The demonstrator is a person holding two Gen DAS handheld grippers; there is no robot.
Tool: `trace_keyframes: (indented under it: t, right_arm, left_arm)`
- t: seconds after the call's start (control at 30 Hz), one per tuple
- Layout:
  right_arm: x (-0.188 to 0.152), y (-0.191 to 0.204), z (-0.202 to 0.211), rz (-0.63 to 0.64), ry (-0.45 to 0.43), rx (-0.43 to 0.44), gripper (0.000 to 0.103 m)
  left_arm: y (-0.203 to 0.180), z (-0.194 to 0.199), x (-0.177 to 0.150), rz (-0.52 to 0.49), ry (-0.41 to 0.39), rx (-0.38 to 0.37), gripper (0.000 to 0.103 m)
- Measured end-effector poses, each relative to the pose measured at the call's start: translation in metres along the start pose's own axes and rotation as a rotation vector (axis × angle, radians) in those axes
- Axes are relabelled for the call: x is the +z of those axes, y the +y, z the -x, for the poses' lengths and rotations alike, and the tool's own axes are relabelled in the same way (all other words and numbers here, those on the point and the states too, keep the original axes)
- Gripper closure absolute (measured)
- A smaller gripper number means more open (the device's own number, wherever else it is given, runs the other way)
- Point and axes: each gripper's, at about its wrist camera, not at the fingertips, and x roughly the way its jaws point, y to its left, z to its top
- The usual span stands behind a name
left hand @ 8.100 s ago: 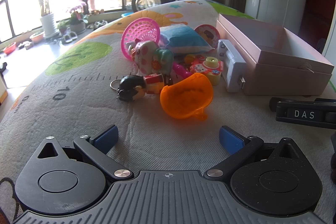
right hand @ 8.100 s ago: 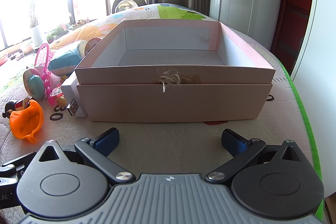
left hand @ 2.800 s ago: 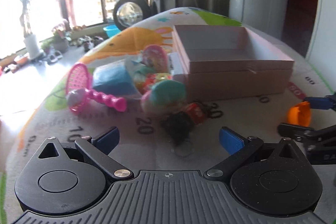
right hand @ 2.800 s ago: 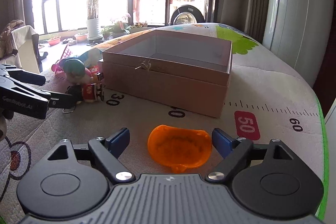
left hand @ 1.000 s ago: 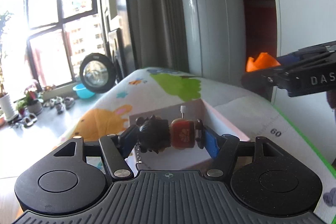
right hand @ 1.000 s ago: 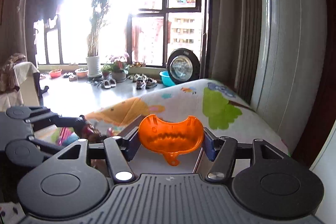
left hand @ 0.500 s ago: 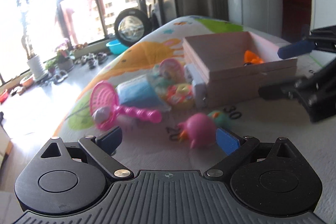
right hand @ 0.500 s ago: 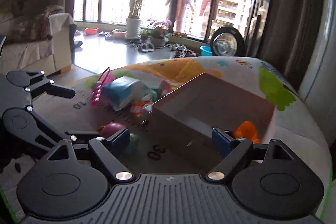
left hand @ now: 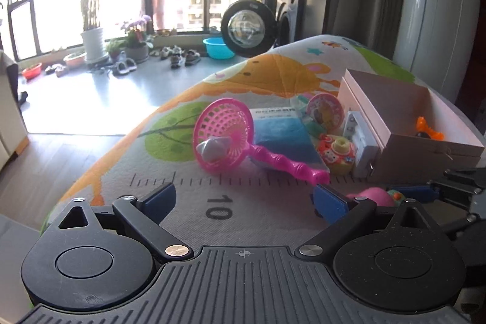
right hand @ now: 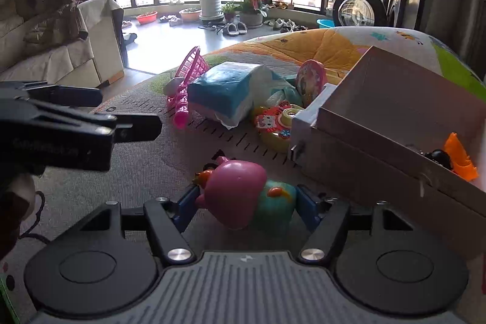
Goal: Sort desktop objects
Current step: 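Grasp the pink-and-teal pig toy with the right gripper while the left gripper grasps the pink net scoop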
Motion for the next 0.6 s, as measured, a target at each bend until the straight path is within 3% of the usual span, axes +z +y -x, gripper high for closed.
trace_keyframes:
  t: [0.23, 0.4, 0.6]
  right_arm:
    - [-0.049, -0.039, 0.058, -0.01, -0.063, -0.164, 0.031]
    - [-0.072, -0.067, 0.081, -0.126, -0.112, -0.197, 0.02]
    - [-0.081, -0.076, 0.071, -0.177, -0.112, -0.212, 0.017]
  left_arm:
    - [-0.001, -0.038, 0.026, 0.074, 0.012, -0.036, 0.003]
    - [0.027, -0.069, 0.051, 0.173, -0.003, 0.061, 0.003]
    - [0.049, -0.093, 0.044, 0.218, 0.053, 0.051, 0.002]
